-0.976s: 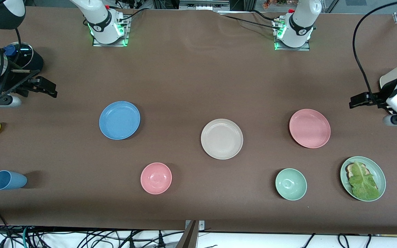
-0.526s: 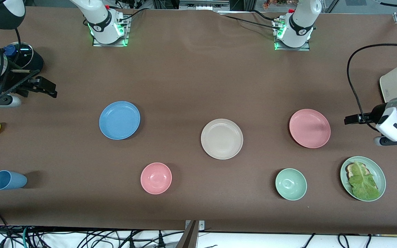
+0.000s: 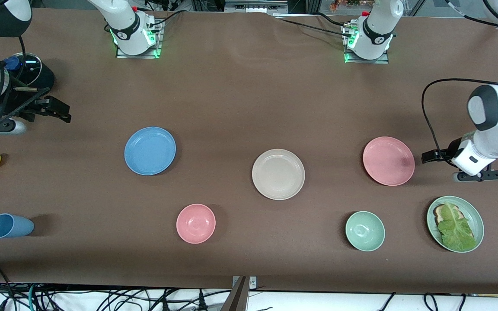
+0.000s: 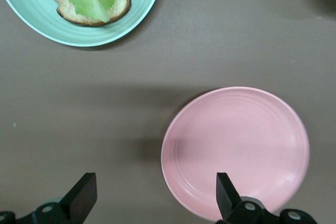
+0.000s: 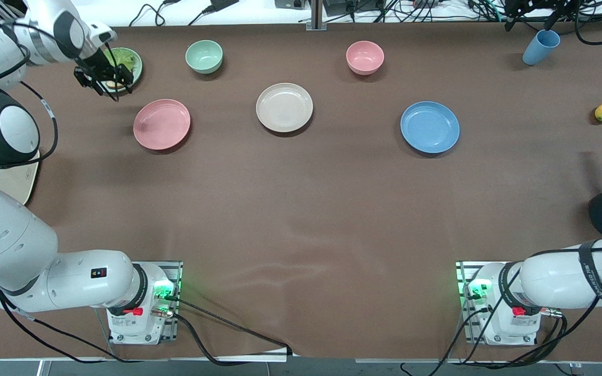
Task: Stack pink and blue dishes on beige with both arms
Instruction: 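Reach the left gripper to the pink plate rim and grasp it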
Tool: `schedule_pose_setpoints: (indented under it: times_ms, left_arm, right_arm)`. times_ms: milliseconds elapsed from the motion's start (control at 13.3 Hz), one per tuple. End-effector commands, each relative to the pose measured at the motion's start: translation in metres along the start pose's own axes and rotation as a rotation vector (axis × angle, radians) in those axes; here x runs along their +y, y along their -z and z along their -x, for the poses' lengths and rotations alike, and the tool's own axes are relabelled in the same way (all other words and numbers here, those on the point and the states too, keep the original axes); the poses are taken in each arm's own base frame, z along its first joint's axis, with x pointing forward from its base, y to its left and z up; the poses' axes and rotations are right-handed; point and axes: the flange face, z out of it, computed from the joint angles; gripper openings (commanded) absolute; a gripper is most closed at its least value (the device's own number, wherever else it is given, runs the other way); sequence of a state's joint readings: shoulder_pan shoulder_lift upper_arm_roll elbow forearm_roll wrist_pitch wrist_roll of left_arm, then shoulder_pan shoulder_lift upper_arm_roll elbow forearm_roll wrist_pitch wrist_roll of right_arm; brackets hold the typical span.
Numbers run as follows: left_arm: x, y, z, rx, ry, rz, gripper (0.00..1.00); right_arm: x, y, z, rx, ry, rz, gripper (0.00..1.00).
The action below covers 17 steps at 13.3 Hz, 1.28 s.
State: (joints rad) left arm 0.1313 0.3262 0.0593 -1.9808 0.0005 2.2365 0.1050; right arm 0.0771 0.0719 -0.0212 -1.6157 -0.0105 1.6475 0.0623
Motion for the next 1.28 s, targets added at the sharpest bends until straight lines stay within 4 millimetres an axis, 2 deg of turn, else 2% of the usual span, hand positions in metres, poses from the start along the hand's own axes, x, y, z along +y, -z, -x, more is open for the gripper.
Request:
schedule_pose_setpoints:
  times_ms: [0, 375, 601, 676, 751, 826, 901, 1201]
  left_arm:
    - [0.004, -0.033, 0.018, 0.032, -0.016, 0.010, 1.00]
    - [-0.003, -0.094, 0.020, -0.004, -0.003, 0.008, 1.00]
    - [-0.006, -0.110, 0.021, -0.021, 0.002, 0.009, 1.00]
    - [-0.004, -0.111, 0.020, -0.022, -0.006, 0.009, 0.97]
    - [-0.004, -0.112, 0.020, -0.025, -0.012, 0.008, 0.51]
    - [-0.004, -0.113, 0.020, -0.027, -0.018, 0.008, 0.17]
    - [-0.005, -0.118, 0.021, -0.034, -0.026, 0.009, 0.00]
    - [-0.006, -0.116, 0.019, -0.036, -0.052, 0.010, 0.00]
  right_arm:
    - [0.002, 0.002, 0.003, 0.007, 0.015, 0.012, 1.00]
    - [0.002, 0.001, 0.002, 0.007, 0.015, 0.012, 1.00]
    - [0.002, 0.000, 0.002, 0.006, 0.015, 0.012, 1.00]
    - [0.002, 0.000, 0.002, 0.006, 0.015, 0.012, 1.00]
    - [0.002, 0.000, 0.002, 0.006, 0.015, 0.012, 1.00]
    - [0.002, 0.000, 0.002, 0.006, 0.015, 0.012, 1.00]
    - [0.004, 0.001, 0.002, 0.007, 0.014, 0.012, 1.00]
    - [0.003, 0.002, 0.002, 0.009, 0.017, 0.012, 1.00]
